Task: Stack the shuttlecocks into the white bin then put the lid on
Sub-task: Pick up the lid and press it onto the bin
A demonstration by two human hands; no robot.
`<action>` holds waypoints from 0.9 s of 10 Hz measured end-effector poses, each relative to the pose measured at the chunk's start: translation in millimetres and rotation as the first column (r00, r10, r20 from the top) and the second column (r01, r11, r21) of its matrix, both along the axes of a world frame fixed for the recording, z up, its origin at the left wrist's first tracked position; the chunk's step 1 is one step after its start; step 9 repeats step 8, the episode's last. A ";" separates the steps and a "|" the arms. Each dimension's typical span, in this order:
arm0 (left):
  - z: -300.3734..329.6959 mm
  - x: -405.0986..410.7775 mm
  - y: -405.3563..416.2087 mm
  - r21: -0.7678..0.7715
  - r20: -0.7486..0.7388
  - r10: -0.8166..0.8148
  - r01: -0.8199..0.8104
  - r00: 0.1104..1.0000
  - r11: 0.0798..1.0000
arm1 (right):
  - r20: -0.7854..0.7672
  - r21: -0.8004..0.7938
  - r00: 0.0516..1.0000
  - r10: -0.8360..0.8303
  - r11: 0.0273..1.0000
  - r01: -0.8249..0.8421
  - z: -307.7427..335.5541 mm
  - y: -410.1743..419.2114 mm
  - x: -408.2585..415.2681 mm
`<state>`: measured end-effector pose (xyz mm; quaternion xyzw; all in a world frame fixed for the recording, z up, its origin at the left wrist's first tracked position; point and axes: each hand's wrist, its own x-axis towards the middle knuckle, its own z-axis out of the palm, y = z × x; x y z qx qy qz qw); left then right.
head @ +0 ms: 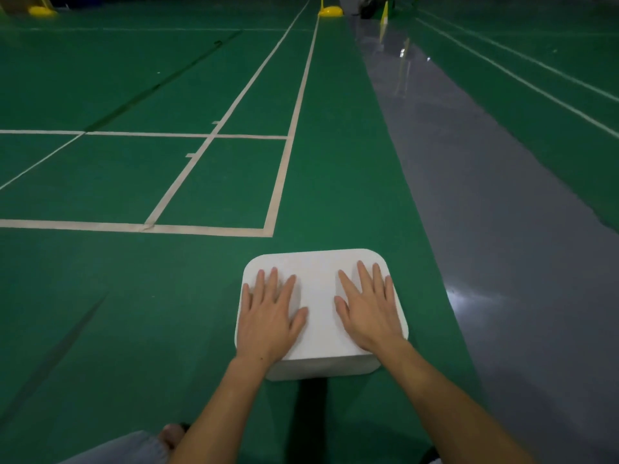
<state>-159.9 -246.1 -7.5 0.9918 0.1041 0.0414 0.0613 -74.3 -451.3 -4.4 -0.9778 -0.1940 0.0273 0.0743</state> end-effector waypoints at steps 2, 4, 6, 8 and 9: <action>-12.9 -3.0 -0.7 0.020 -0.040 0.005 -0.004 0.999 1.000 | 0.064 -0.032 0.998 -0.018 0.999 0.021 -16.9 -0.2 0.4; -13.2 3.9 1.5 0.001 -0.040 0.029 -0.029 0.999 1.000 | 0.050 -0.033 0.998 -0.041 0.999 0.043 -14.8 5.9 2.3; -3.7 3.0 0.7 -0.105 -0.032 0.066 -0.069 0.997 0.992 | 0.042 -0.012 0.998 -0.048 0.999 0.049 -8.8 5.3 -2.2; 29.9 2.5 10.3 -0.364 -0.005 0.124 -0.117 0.992 0.924 | 0.020 0.025 0.996 -0.087 0.996 0.087 10.6 14.3 -21.4; 29.9 2.5 10.3 -0.364 -0.005 0.124 -0.117 0.992 0.924 | 0.020 0.025 0.996 -0.087 0.996 0.087 10.6 14.3 -21.4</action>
